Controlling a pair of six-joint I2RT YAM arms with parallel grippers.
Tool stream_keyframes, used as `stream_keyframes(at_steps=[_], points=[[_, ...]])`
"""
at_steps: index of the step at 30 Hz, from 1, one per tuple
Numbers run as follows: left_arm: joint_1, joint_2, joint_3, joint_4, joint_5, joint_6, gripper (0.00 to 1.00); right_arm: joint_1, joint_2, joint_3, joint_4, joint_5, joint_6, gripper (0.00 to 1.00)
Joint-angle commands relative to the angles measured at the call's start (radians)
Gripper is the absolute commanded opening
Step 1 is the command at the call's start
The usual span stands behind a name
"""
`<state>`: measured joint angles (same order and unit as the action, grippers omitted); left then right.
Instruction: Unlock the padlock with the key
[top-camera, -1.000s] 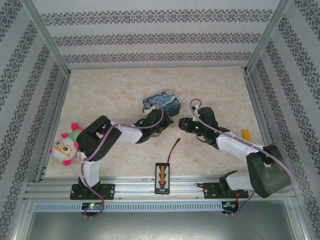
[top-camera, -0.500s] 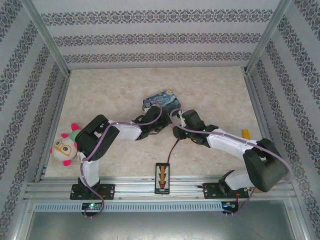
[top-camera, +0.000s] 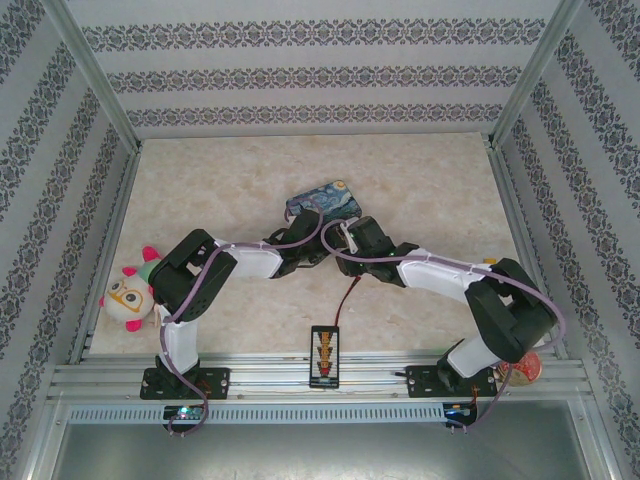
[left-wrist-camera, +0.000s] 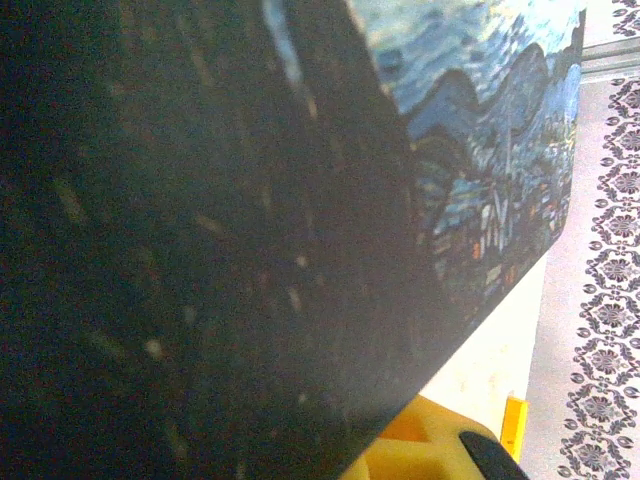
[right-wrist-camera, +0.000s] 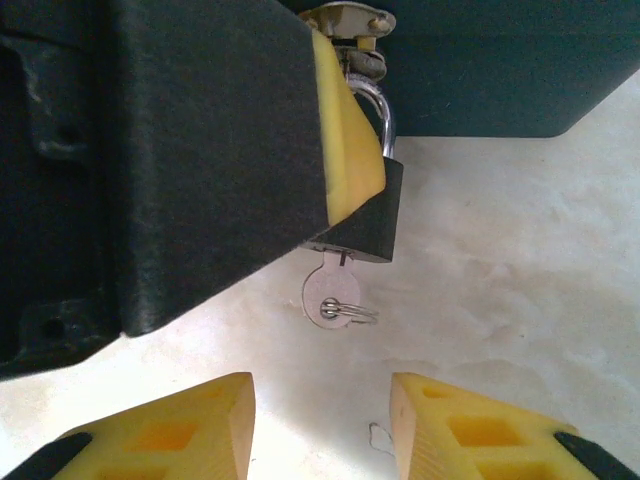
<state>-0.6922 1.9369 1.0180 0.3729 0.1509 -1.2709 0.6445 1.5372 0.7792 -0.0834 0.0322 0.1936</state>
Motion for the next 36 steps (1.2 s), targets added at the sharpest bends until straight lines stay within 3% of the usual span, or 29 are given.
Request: stream_keyframes(at_steps=[1, 9, 22, 28, 36], points=[[0.006, -0.019, 0.005, -0.079, 0.028, -0.03, 0.0, 0.012, 0.031, 0.041, 0.007, 0.045, -0.039, 0.4], [0.006, -0.016, 0.002, -0.072, 0.036, -0.038, 0.0, 0.02, 0.079, 0.074, 0.023, 0.076, -0.058, 0.39], [0.006, -0.01, 0.0, -0.054, 0.06, -0.05, 0.0, 0.023, 0.146, 0.112, 0.069, 0.126, -0.051, 0.29], [0.006, -0.009, -0.002, -0.048, 0.073, -0.053, 0.0, 0.018, 0.166, 0.137, 0.071, 0.128, -0.027, 0.12], [0.006, -0.021, -0.018, -0.046, 0.081, -0.052, 0.0, -0.026, 0.166, 0.137, 0.093, 0.003, 0.028, 0.04]])
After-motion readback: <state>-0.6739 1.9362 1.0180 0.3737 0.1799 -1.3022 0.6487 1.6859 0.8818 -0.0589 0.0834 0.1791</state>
